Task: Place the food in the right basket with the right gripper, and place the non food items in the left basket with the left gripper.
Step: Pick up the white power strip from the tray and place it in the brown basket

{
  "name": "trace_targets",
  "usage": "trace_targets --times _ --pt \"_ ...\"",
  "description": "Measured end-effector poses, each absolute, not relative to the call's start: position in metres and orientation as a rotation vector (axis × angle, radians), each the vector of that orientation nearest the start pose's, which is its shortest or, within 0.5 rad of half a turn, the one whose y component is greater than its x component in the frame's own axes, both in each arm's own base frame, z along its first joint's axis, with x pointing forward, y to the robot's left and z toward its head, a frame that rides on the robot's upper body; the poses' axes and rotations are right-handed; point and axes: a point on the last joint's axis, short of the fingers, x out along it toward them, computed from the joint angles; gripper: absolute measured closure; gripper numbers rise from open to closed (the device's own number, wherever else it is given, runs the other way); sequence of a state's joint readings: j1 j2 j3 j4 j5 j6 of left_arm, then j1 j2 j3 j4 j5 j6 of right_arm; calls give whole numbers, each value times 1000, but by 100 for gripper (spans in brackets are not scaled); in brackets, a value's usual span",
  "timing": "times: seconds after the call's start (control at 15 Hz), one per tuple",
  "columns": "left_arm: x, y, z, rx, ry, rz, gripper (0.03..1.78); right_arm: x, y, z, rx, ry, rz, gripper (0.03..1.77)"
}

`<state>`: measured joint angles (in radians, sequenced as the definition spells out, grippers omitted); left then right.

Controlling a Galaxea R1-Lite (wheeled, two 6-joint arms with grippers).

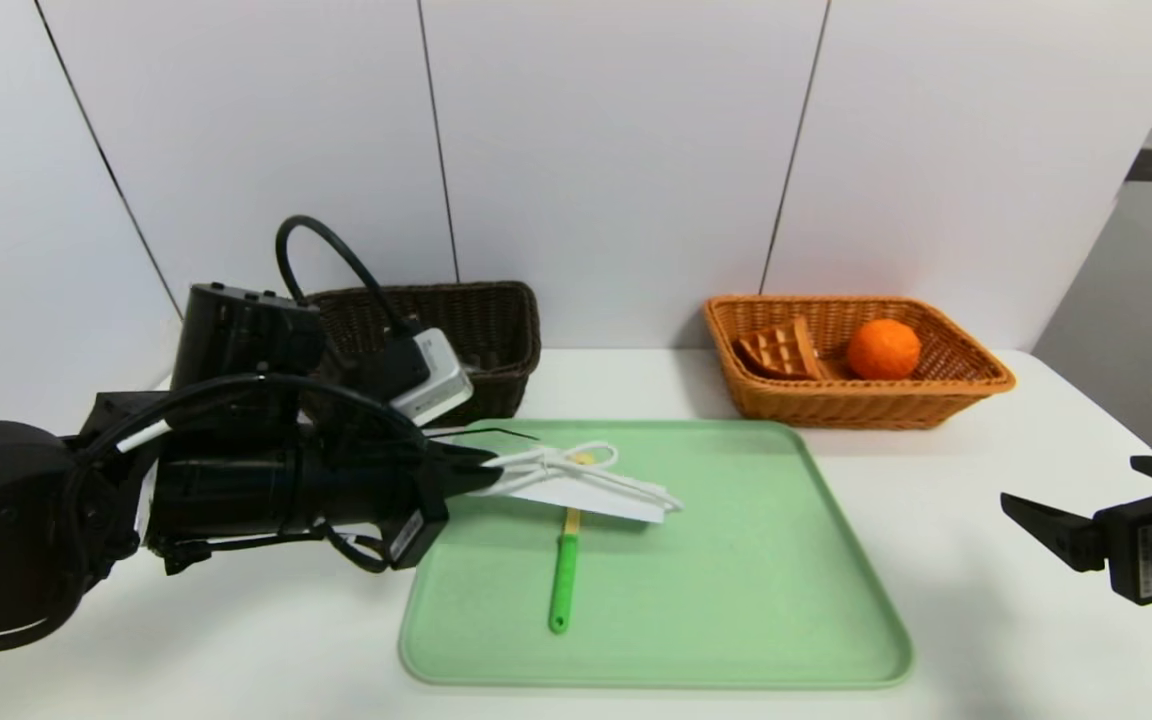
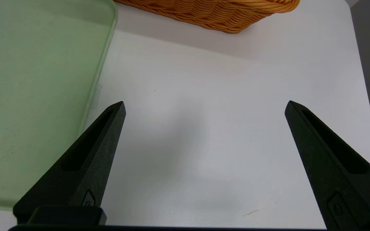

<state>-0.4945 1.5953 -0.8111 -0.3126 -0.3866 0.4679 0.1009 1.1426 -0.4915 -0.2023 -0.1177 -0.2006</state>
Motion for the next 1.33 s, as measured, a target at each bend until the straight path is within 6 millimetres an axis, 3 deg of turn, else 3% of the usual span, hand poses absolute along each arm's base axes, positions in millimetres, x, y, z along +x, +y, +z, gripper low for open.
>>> trace_targets --times 0.53,0.87,1.07,1.33 --pt "242 -140 233 358 140 -923 173 152 13 178 -249 467 32 9" --pt "247 -141 274 294 33 -894 173 152 13 177 -249 470 32 9" --pt "258 -132 298 275 -16 -841 173 152 13 177 -249 472 32 9" --pt "282 -114 313 265 -45 -750 173 152 13 177 -251 473 34 9"
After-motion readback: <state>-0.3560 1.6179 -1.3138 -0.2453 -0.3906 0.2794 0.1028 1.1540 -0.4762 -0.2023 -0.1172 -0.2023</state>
